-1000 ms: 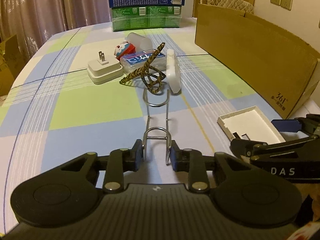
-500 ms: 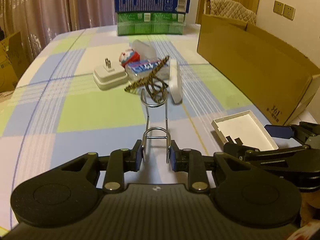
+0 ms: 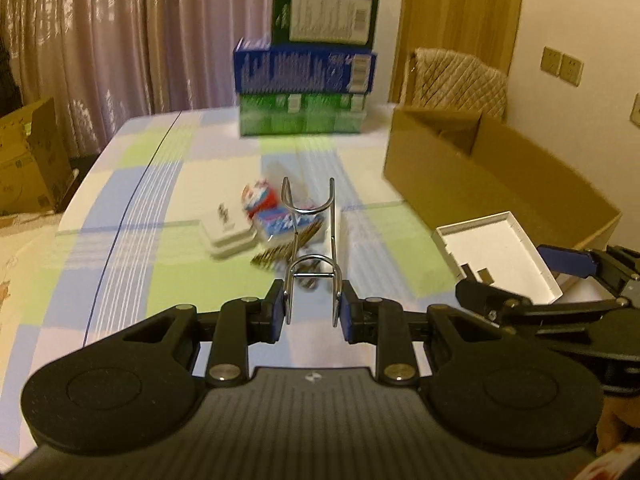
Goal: Organize rigid objects
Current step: 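Carry wire stand in left tool while right tool carries tray to box, then open left tool to drop wire stand into box while right tool releases tray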
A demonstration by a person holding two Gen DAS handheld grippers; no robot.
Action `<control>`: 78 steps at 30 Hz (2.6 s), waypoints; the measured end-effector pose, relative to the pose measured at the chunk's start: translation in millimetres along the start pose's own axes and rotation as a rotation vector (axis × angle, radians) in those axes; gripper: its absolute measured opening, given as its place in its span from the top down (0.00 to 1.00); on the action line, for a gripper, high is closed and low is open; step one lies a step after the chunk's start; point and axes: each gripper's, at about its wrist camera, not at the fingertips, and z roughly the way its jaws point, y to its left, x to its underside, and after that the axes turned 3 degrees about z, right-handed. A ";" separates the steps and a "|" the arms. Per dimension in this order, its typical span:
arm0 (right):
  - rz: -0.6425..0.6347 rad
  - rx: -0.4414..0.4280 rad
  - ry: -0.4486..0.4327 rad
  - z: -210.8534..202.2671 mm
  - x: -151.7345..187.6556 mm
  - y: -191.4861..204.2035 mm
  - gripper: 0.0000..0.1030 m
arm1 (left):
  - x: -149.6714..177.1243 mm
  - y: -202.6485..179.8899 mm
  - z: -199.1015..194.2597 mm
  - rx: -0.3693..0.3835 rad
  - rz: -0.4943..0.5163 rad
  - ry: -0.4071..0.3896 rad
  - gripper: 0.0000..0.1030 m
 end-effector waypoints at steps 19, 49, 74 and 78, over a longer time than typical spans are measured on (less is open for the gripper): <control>0.132 0.188 0.018 -36.0 -53.7 -163.7 0.18 | -68.2 -148.4 24.2 0.247 0.175 -0.042 0.78; 0.230 0.201 0.070 -8.5 -50.0 -218.2 0.18 | -64.0 -165.4 67.1 0.240 0.204 0.010 0.72; 0.225 0.165 0.091 -1.9 -51.8 -207.0 0.18 | -49.6 -122.0 38.5 0.189 0.081 0.020 0.72; 0.241 0.186 0.068 -9.7 -52.0 -208.4 0.18 | -44.9 -114.2 35.0 0.177 0.071 0.021 0.72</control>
